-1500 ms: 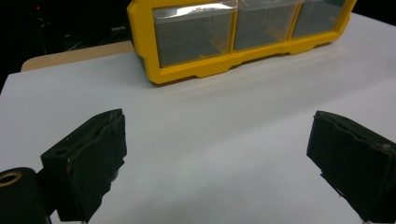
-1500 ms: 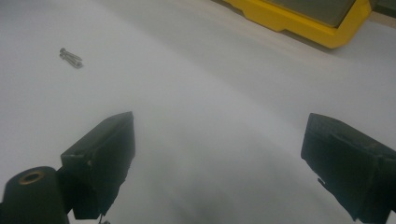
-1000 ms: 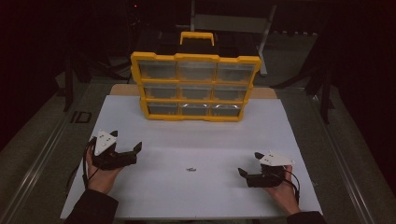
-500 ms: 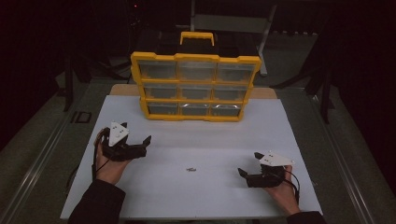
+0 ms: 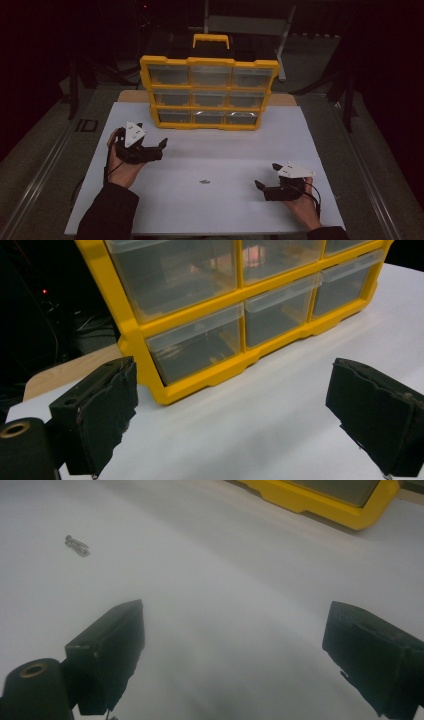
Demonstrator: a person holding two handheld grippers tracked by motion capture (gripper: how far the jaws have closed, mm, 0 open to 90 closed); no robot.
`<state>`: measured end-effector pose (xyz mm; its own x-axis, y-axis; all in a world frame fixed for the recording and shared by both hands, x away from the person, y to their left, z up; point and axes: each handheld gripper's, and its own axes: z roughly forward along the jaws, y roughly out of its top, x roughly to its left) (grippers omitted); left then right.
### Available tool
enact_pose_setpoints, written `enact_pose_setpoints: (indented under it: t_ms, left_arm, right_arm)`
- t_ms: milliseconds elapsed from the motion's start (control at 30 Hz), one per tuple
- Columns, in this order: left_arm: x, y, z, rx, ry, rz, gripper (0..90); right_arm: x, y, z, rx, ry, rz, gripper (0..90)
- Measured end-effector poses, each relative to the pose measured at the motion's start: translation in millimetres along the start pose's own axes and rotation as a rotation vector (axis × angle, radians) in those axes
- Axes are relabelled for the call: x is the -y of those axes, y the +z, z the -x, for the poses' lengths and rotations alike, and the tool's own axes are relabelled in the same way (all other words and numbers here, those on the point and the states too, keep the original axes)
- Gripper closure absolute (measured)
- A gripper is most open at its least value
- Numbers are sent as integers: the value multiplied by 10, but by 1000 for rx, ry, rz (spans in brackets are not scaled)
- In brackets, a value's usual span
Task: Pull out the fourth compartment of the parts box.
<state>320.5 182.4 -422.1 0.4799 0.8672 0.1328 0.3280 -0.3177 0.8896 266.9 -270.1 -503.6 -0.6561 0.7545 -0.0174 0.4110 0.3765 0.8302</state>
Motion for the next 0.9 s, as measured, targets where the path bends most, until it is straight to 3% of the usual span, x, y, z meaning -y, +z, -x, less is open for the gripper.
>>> enact_pose_setpoints:
  t_ms: [400,900]
  left_arm:
    - [-197,176,-12,-19,33,-5,70]
    - [-333,359,-25,-53,81,-24,90]
  right_arm:
    - [2,1,5,-4,-1,0,100]
    - [2,1,5,-4,0,-2,100]
